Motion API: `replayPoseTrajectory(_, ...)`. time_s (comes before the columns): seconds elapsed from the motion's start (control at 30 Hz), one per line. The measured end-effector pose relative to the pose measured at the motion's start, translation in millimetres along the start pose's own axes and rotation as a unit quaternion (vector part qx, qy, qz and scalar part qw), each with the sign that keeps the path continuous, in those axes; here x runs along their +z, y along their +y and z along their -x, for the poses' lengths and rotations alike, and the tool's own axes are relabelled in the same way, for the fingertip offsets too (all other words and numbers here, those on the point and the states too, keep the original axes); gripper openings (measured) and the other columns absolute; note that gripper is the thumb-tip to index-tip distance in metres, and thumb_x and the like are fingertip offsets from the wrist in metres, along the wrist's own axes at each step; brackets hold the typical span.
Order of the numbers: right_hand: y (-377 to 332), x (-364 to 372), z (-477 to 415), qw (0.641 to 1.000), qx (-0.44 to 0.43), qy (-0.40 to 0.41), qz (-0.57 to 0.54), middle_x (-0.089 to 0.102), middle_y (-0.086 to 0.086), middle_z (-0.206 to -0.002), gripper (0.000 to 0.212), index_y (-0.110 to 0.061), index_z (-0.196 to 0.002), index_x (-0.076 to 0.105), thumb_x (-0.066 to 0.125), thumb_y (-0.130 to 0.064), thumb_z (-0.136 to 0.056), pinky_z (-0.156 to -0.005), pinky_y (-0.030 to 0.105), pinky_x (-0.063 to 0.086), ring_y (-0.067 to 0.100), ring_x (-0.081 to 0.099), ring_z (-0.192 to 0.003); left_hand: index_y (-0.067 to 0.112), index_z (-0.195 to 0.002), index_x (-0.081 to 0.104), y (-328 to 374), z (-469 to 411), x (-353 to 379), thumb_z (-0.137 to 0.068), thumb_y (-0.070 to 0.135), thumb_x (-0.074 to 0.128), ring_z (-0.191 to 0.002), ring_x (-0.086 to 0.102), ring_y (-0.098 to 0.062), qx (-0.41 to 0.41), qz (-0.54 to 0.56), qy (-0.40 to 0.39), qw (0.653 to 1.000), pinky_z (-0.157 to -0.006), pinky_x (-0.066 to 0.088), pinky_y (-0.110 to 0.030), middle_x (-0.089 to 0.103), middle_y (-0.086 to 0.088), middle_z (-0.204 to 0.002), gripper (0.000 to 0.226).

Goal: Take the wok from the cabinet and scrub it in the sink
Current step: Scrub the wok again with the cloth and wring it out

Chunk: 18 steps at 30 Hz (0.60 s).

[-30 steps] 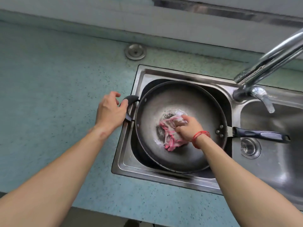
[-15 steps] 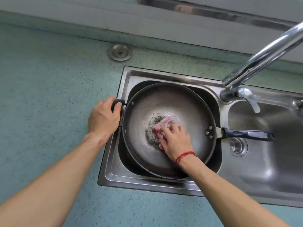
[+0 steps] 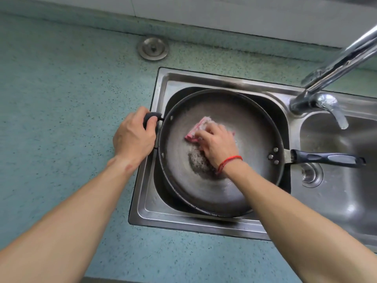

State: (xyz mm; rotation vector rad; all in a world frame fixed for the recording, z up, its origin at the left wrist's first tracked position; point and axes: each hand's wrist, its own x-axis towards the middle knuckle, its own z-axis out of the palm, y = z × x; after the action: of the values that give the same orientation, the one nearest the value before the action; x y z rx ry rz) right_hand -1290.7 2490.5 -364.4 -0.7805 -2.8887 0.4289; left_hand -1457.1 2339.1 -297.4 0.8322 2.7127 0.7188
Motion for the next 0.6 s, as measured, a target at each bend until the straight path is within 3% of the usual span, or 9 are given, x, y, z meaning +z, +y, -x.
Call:
replayPoseTrajectory(0.17,34.6,-18.3,6.8,0.992,0.097,-0.01,0.078,0.059,0.007,-0.113,0.022,-0.028,-0.104,0.066,0.065,-0.026,-0.083,-0.074,0.042,0.042,0.034,0.052,-0.098,0.017,-0.094,0.053,-2.5,-1.9,-0.6,-0.099,0.039,0.045,-0.08,0.05,-0.026,0.007,-0.002,-0.006,1.0,-0.064,0.032,-0.034,0.06,-0.004,-0.089,0.024)
replayPoseTrajectory(0.33,41.9,-46.4,39.1,0.973,0.146,-0.146,0.098,0.054,0.008,-0.122,0.028,-0.024,-0.112,0.061,0.057,-0.026,-0.084,-0.078,0.039,0.047,0.031,0.049,-0.109,0.018,-0.095,0.053,-1.2,-1.3,-1.1,-0.099,0.04,0.044,-0.08,0.051,-0.027,0.016,-0.005,-0.007,1.0,-0.064,0.035,-0.034,0.061,-0.005,-0.091,0.024)
replayPoseTrajectory(0.5,13.5,-60.7,74.5,0.959,0.105,-0.257,0.05,0.059,-0.006,-0.117,0.022,-0.031,-0.101,0.067,0.064,-0.034,-0.08,-0.081,0.029,0.048,0.022,0.059,-0.106,0.016,-0.095,0.052,1.1,0.6,-2.6,-0.1,0.039,0.044,-0.079,0.05,-0.027,0.018,-0.006,-0.006,1.0,-0.063,0.034,-0.035,0.06,-0.006,-0.089,0.024)
replayPoseTrajectory(0.6,-7.3,-49.4,77.2,0.959,0.058,-0.277,-0.021,0.059,-0.006,-0.115,0.022,-0.03,-0.099,0.07,0.068,-0.035,-0.078,-0.077,0.025,0.049,0.019,0.062,-0.102,0.015,-0.096,0.051,2.3,0.6,-2.4,-0.1,0.038,0.044,-0.078,0.048,-0.026,0.017,-0.012,-0.001,1.0,-0.062,0.031,-0.035,0.058,-0.006,-0.089,0.025)
